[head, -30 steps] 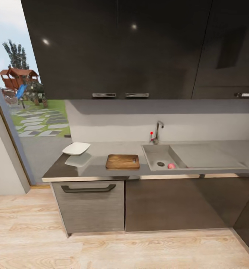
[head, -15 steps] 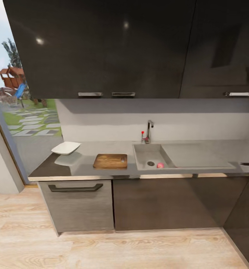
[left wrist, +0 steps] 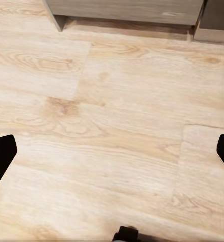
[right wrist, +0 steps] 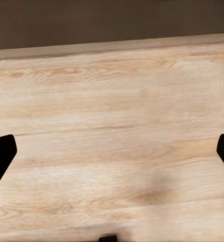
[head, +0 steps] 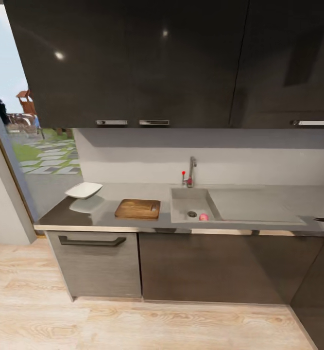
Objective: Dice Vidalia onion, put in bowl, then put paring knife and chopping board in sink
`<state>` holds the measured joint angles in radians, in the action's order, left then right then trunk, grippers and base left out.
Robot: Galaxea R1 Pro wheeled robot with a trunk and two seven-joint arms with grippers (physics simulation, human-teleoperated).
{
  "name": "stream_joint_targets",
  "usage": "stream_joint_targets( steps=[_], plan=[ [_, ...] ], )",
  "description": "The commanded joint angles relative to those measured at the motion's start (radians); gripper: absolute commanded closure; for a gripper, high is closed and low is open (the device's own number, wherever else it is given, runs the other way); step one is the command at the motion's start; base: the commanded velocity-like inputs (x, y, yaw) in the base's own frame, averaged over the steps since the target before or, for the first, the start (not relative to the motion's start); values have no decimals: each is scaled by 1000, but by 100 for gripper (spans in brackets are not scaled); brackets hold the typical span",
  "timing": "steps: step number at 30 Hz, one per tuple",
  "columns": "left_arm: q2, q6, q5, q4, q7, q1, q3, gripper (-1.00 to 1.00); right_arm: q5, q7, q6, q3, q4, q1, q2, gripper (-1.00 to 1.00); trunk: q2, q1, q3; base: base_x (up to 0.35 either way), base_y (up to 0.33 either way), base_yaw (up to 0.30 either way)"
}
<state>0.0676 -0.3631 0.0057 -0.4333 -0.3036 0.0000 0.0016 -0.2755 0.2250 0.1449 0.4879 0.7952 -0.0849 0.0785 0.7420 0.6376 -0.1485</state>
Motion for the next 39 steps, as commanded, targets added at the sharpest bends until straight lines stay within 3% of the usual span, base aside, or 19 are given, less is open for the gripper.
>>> stream_joint_targets(
  steps=[1,19,39],
  plan=[
    [0,-2,1,-1,-3,0,0,-100,-10,8,3,6,1,1,1,-100,1,0,-1,0,-305,13],
    [0,-2,0,-1,-3,0,0,-100,-10,11,2,4,-13,1,-2,-100,1,0,-1,12,-294,2],
    [0,-3,0,-2,-3,0,-3,-100,-11,9,4,6,-14,0,-2,-100,1,0,-1,99,-90,0]
  ],
)
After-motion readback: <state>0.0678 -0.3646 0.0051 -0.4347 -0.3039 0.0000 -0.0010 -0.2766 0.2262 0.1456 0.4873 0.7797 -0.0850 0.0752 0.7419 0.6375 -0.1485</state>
